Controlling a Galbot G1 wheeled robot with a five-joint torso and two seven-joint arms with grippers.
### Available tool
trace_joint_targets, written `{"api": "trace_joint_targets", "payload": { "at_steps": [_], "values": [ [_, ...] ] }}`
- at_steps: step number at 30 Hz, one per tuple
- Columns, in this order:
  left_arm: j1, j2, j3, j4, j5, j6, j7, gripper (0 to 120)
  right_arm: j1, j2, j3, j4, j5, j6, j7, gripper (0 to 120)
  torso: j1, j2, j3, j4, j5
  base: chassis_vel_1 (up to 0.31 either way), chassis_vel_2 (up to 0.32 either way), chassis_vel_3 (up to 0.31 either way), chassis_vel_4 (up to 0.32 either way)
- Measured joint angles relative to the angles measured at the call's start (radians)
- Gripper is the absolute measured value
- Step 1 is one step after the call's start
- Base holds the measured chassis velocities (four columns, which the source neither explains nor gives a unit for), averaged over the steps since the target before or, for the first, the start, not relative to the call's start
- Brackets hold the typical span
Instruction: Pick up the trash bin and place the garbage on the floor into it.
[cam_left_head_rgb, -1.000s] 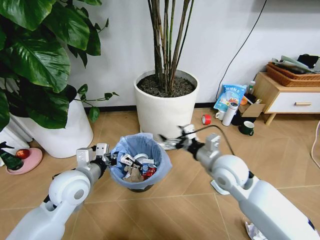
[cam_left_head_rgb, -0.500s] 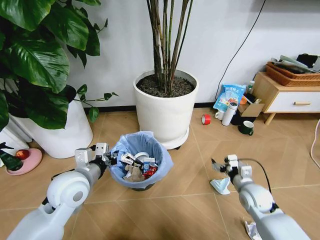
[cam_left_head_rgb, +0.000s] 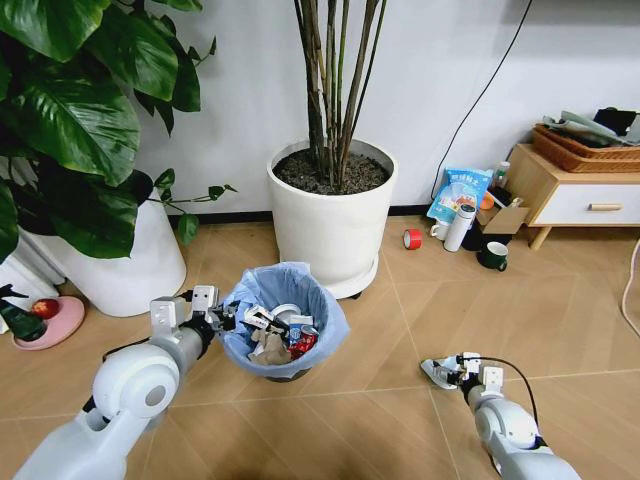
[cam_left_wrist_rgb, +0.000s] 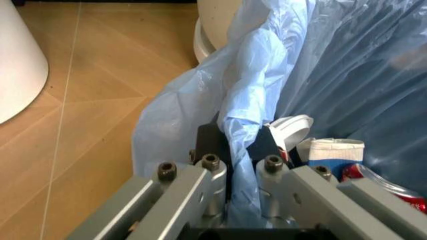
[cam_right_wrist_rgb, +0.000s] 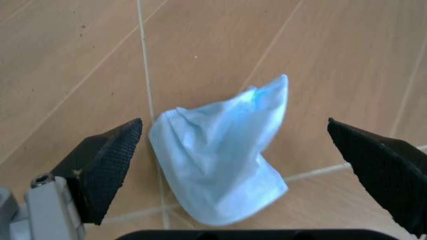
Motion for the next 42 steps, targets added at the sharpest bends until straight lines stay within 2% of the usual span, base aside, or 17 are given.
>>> {"api": "trace_joint_targets", "payload": {
  "at_steps": [12,15,19,21,24,25,28,29,33,35,37,38,41,42],
  "values": [
    [0.002,0.004,-0.004,-0.003,0.005,-0.005,0.011,0,0.084,0.033,-0.015,-0.125,-0.005,0.001,-0.033,100,0.0,0.0,0.0,0.0,-0.0003,0.0,0.0,0.0,0.0],
    [0.002,0.004,-0.006,-0.003,0.006,-0.006,0.013,0,0.094,0.043,-0.019,-0.145,-0.01,0.001,-0.036,95,0.0,0.0,0.0,0.0,-0.0003,0.0,0.0,0.0,0.0],
    [0.002,0.004,-0.007,-0.003,0.006,-0.008,0.015,0,0.107,0.057,-0.018,-0.18,-0.021,0.003,-0.037,80,0.0,0.0,0.0,0.0,-0.0003,0.0,0.0,0.0,0.0],
    [0.002,0.004,-0.007,-0.003,0.007,-0.008,0.015,0,0.109,0.058,-0.017,-0.185,-0.023,0.004,-0.038,77,0.0,0.0,0.0,0.0,-0.0003,0.0,0.0,0.0,0.0],
    [0.001,0.005,-0.007,-0.003,0.007,-0.008,0.015,0,0.117,0.061,-0.015,-0.209,-0.03,0.013,-0.038,61,0.0,0.0,0.0,-0.0001,-0.0004,0.0,0.0,0.0,0.0],
    [0.001,0.005,-0.007,-0.003,0.007,-0.008,0.015,0,0.117,0.061,-0.015,-0.209,-0.03,0.013,-0.038,61,0.0,0.0,0.0,-0.0001,-0.0004,0.0,0.0,0.0,0.0],
    [0.0,0.007,-0.008,-0.002,0.006,-0.009,0.016,0,0.121,0.061,-0.014,-0.22,-0.031,0.017,-0.038,48,0.0,0.0,0.0,-0.0001,-0.0003,0.0,0.0,0.0,0.0],
    [0.0,0.007,-0.008,-0.002,0.006,-0.009,0.016,0,0.121,0.061,-0.014,-0.22,-0.031,0.017,-0.038,48,0.0,0.0,0.0,-0.0001,-0.0003,0.0,0.0,0.0,0.0],
    [0.0,0.008,-0.008,-0.003,0.006,-0.009,0.016,0,0.123,0.064,-0.014,-0.229,-0.034,0.025,-0.038,27,0.0,0.0,0.0,-0.0001,-0.0002,0.0,0.0,0.0,0.0],
    [0.0,0.007,-0.008,-0.003,0.006,-0.009,0.016,0,0.123,0.064,-0.014,-0.229,-0.034,0.027,-0.038,26,0.0,0.0,0.0,-0.0001,-0.0004,0.0,0.0,0.0,0.0],
    [0.001,0.007,-0.007,-0.006,0.006,-0.01,0.015,0,0.123,0.064,-0.012,-0.229,-0.034,0.03,-0.037,15,0.0,0.0,0.0,-0.0001,-0.0003,0.0,0.0,0.0,0.0],
    [0.001,0.007,-0.007,-0.006,0.006,-0.01,0.015,0,0.123,0.064,-0.012,-0.229,-0.034,0.03,-0.037,15,0.0,0.0,0.0,-0.0001,-0.0003,0.0,0.0,0.0,0.0],
    [0.006,0.006,-0.007,-0.009,0.006,-0.011,0.012,0,0.117,0.062,0.003,-0.194,-0.034,0.04,-0.035,0,0.0,0.0,0.0,-0.0001,-0.0001,0.0,0.0,0.0,0.0],
    [0.008,0.006,-0.007,-0.01,0.006,-0.011,0.012,0,0.112,0.057,0.01,-0.165,-0.03,0.041,-0.034,0,0.0,0.0,0.0,0.0,-0.0001,0.0,0.0,0.0,0.0]
  ]
}}
